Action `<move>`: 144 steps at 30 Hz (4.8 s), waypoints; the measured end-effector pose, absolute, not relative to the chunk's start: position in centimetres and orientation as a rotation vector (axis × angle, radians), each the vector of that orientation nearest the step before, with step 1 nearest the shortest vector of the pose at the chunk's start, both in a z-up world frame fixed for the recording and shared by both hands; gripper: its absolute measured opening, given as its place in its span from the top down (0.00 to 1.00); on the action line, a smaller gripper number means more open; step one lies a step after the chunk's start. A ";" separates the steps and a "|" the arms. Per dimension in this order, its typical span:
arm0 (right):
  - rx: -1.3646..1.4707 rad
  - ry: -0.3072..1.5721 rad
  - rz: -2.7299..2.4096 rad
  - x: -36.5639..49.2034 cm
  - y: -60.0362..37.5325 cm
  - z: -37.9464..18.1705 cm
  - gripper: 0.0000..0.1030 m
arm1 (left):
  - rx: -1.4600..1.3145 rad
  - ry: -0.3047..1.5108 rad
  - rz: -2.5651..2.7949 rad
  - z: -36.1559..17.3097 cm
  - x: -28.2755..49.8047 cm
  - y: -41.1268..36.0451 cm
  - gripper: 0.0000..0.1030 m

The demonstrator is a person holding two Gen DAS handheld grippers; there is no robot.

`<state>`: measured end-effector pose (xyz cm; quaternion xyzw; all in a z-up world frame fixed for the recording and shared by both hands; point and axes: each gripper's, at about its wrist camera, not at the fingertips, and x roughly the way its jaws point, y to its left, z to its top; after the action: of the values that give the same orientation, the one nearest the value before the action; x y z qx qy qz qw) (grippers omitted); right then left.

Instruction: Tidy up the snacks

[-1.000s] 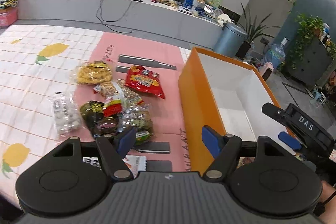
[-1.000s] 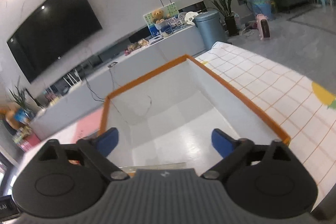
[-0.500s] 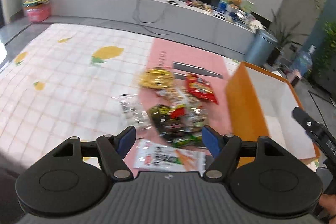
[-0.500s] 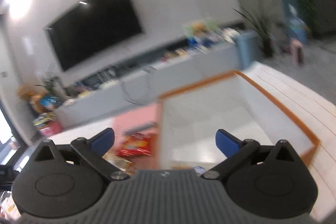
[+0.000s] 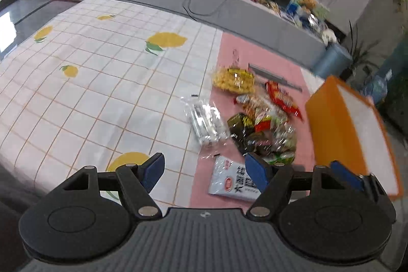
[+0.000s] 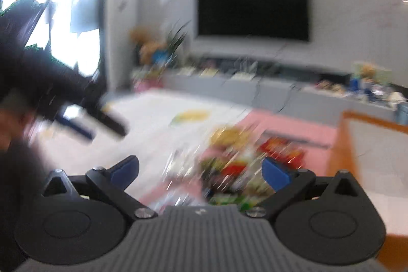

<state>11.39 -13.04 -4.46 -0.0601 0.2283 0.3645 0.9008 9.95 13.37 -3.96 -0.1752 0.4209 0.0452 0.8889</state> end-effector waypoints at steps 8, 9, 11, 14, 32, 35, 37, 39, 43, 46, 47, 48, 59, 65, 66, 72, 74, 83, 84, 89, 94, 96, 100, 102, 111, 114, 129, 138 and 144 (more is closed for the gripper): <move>-0.186 0.647 0.785 13.2 -11.2 -9.2 0.03 | -0.445 0.961 0.143 -7.0 11.3 15.2 0.18; -0.184 0.668 0.779 13.4 -11.1 -9.7 0.03 | -0.447 0.970 0.144 -7.3 11.5 15.3 0.18; -0.168 0.702 0.755 14.5 -11.0 -10.7 0.03 | -0.450 0.983 0.142 -7.8 11.6 15.5 0.18; -0.119 0.717 0.715 15.9 -11.3 -11.7 0.03 | -0.456 0.998 0.138 -8.3 11.8 15.7 0.18; -0.251 0.783 0.829 13.9 -9.6 -10.7 0.19 | -0.468 0.999 0.146 -8.2 11.6 15.9 0.18; -0.240 0.783 0.828 13.7 -9.5 -10.5 0.21 | -0.468 1.000 0.145 -8.2 11.6 15.9 0.18; -0.254 0.758 0.834 13.6 -9.0 -10.8 0.18 | -0.468 0.999 0.146 -8.2 11.6 15.8 0.18; -0.269 0.734 0.852 13.4 -8.1 -11.4 0.13 | -0.467 0.998 0.144 -8.2 11.6 15.8 0.18; -0.229 0.713 0.813 14.1 -6.8 -11.7 0.11 | -0.468 1.010 0.143 -8.3 11.7 15.9 0.18; -0.234 0.681 0.798 13.9 -6.5 -11.5 0.34 | -0.495 1.020 0.134 -8.5 11.8 16.3 0.18; -0.240 0.665 0.785 13.7 -6.5 -11.5 0.39 | -0.508 1.017 0.130 -8.5 11.7 16.4 0.18; -0.238 0.661 0.776 13.7 -6.5 -11.5 0.40 | -0.522 1.015 0.126 -8.5 11.6 16.5 0.18; -0.184 0.702 0.634 13.8 -7.7 -11.4 0.35 | -0.524 1.029 0.114 -8.7 11.6 16.3 0.18; -0.187 0.694 0.666 13.9 -8.2 -11.7 0.23 | -0.533 0.991 0.089 -8.3 11.3 16.4 0.17; -0.189 0.696 0.663 13.8 -8.2 -11.7 0.23 | -0.537 0.981 0.083 -8.2 11.3 16.4 0.17; -0.191 0.669 0.659 13.3 -8.1 -11.6 0.41 | -0.492 0.859 0.019 -7.3 11.2 15.0 0.14; -0.192 0.671 0.649 13.4 -8.1 -11.6 0.44 | -0.448 0.814 -0.003 -7.0 11.3 14.2 0.14; -0.177 0.682 0.651 13.9 -8.3 -11.5 0.46 | -0.295 0.885 0.140 -8.7 16.2 12.1 0.14; -0.176 0.681 0.653 14.0 -8.3 -11.5 0.46 | -0.291 0.890 0.140 -8.9 16.8 12.0 0.14; -0.171 0.682 0.668 14.3 -8.5 -11.5 0.45 | -0.278 0.939 0.140 -10.1 19.7 11.1 0.14; -0.175 0.679 0.677 14.3 -8.7 -11.5 0.45 | -0.298 0.986 0.178 -11.8 21.0 11.2 0.14; -0.176 0.678 0.676 14.3 -8.6 -11.5 0.44 | -0.308 0.982 0.175 -12.1 21.3 11.4 0.14; -0.180 0.672 0.666 14.1 -8.3 -11.5 0.43 | -0.270 0.954 0.201 -12.3 21.8 11.1 0.13; -0.179 0.672 0.662 14.1 -8.2 -11.5 0.43 | -0.263 0.936 0.211 -12.4 21.8 11.0 0.13; -0.183 0.659 0.650 13.4 -8.0 -11.5 0.46 | -0.232 0.878 0.211 -12.6 20.9 11.1 0.28; -0.180 0.657 0.649 13.4 -8.0 -11.5 0.48 | -0.269 0.869 0.206 -12.5 19.9 11.7 0.29; -0.198 0.651 0.632 12.9 -7.7 -11.3 0.51 | -0.334 0.873 0.255 -12.2 18.1 13.2 0.26; -0.191 0.652 0.633 13.3 -7.7 -11.5 0.50 | -0.178 0.845 0.345 -13.3 18.9 10.4 0.32; -0.201 0.654 0.654 13.2 -7.4 -11.3 0.51 | -0.319 0.822 0.309 -12.6 17.6 12.4 0.36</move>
<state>13.22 -7.38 -11.34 -0.0969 0.3148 0.3148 0.8902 17.63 12.44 -12.60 -0.1536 0.3961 0.1491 0.8929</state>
